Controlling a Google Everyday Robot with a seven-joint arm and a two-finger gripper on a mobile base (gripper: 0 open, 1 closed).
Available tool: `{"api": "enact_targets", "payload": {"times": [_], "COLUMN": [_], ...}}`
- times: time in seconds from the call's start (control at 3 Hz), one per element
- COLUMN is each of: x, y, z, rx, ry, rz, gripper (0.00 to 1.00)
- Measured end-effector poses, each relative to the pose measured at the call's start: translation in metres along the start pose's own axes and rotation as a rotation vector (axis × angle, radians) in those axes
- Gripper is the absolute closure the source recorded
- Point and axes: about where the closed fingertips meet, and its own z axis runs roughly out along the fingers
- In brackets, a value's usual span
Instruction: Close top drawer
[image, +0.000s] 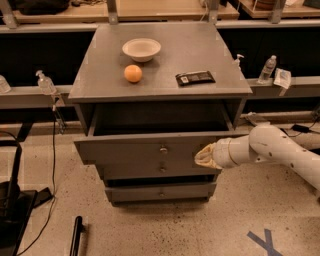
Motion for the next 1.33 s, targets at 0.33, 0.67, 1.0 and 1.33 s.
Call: {"api": "enact_targets", "payload": {"times": [0.33,0.67,1.0,1.33], "x": [0.01,0.01,0.015,0.019], "y": [-0.028,-0.028,-0.047,-0.065], "z": [0.017,0.017,0.023,0.028], "rx": [0.003,0.003,0.006,0.006], "ry": [0.015,0.015,0.025,0.039], "rz": [0.001,0.001,-0.002,-0.007], "gripper": [1.0,1.0,1.0,1.0]}}
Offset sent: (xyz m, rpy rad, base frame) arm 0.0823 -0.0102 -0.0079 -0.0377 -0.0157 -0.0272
